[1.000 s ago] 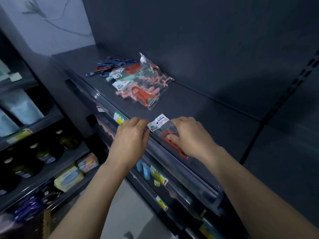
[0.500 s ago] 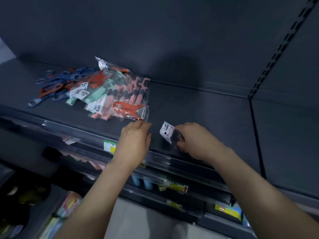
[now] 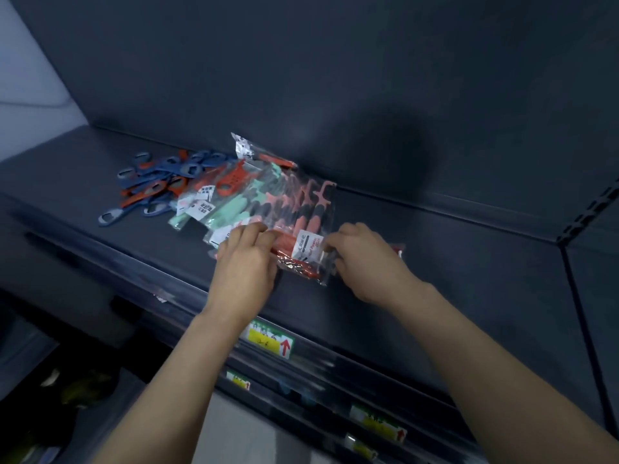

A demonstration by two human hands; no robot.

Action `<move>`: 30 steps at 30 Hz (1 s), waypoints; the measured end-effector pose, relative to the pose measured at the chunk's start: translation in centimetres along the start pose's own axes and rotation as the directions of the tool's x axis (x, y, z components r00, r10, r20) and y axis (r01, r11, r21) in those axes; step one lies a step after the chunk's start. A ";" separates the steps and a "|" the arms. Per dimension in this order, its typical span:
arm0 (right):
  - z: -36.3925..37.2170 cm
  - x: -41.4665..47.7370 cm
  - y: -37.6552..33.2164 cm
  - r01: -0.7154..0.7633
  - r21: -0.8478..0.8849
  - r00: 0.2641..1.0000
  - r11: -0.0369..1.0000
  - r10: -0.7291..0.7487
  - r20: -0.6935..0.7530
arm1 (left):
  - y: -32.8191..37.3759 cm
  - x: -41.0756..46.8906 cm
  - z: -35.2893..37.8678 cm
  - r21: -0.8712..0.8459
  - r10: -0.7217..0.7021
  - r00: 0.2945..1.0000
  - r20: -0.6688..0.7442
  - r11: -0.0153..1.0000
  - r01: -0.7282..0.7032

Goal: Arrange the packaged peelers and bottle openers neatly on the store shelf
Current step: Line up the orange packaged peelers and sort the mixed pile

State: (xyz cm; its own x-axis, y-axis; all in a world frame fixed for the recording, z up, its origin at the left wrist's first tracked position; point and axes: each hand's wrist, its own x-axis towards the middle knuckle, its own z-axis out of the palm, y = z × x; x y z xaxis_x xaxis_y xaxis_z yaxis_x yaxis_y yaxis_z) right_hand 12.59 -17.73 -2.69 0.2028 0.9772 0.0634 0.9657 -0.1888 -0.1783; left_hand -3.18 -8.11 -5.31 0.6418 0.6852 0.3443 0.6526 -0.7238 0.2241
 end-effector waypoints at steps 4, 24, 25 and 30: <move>0.0 1.7 -1.1 -0.008 0.003 0.999 1.000 0.007 0.052 | -1.5 1.7 0.3 -0.055 0.061 0.994 0.092 0.997 -0.056; 1.3 13.6 -6.6 -0.313 0.117 0.939 0.942 0.326 -0.109 | -14.9 14.3 -0.4 -0.058 -0.149 0.969 0.197 0.985 0.163; 1.3 14.1 -6.4 -0.320 0.113 0.936 0.941 0.332 -0.115 | -14.9 14.7 -0.1 -0.074 -0.145 0.963 0.228 0.983 0.166; 1.2 17.1 -4.9 -0.334 0.108 0.933 0.936 0.345 -0.101 | -14.3 14.9 0.9 -0.084 -0.114 0.963 0.243 0.987 0.138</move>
State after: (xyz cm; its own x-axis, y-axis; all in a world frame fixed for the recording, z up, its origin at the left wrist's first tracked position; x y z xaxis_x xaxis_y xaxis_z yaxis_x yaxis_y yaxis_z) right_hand 11.10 0.02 -1.93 0.5385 0.8370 0.0974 0.8190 -0.4927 -0.2942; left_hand -2.65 12.53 -4.23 0.6414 0.7626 0.0845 0.6991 -0.6262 0.3452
